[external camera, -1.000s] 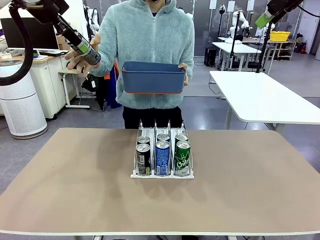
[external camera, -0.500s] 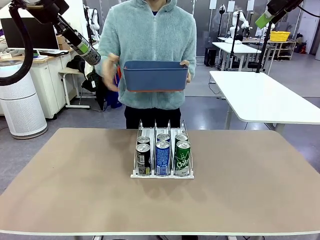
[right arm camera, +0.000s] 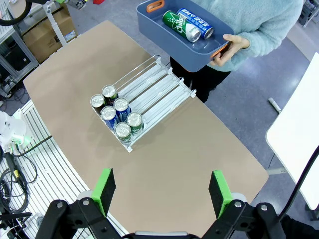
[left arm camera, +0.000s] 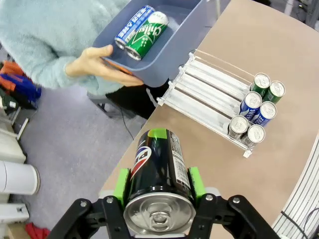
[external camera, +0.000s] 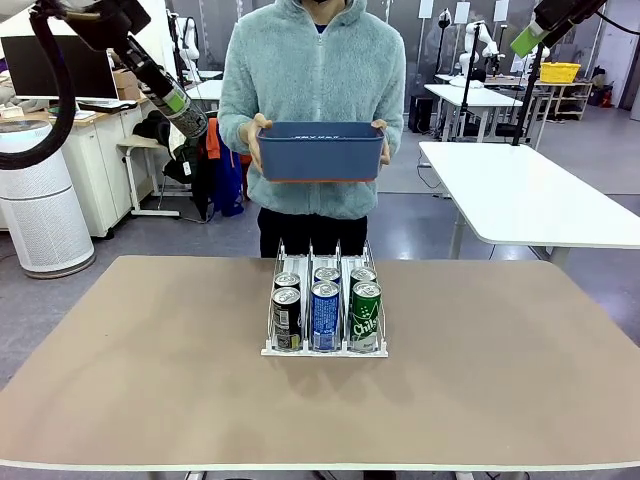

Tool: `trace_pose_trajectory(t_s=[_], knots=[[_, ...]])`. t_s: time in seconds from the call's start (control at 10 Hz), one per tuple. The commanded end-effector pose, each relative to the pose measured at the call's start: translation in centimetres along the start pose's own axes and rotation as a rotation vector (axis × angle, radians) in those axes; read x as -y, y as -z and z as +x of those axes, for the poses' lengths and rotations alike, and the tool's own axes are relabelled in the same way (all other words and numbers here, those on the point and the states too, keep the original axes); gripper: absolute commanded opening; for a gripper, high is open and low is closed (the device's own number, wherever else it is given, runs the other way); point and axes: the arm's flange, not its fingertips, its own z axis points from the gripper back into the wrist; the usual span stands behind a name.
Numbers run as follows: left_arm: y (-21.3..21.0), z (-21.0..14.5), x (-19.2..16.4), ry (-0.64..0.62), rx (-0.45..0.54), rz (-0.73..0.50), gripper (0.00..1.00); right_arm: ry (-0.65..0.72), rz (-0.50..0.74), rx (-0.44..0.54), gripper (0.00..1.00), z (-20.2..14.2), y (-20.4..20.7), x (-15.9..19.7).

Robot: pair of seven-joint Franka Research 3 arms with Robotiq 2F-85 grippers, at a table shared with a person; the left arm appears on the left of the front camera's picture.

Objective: Fill the beverage cans into the dispenser.
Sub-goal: Place the picked Pepsi coke in the line of the Automatic Can Dispenser with the same cans.

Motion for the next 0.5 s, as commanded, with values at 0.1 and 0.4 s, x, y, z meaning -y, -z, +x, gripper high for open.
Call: trace_pose_trajectory(t_s=[0.1,0.4], knots=[[0.1,-0.1,5.0,-0.118,-0.127,0.036,0.58,0.009,0.000,0.002,1.00,0.0,0.0,0.0],[2.8,-1.3,9.0,-0.059,-0.198,-0.043,0.58,0.009,0.000,0.002,1.00,0.0,0.0,0.0]])
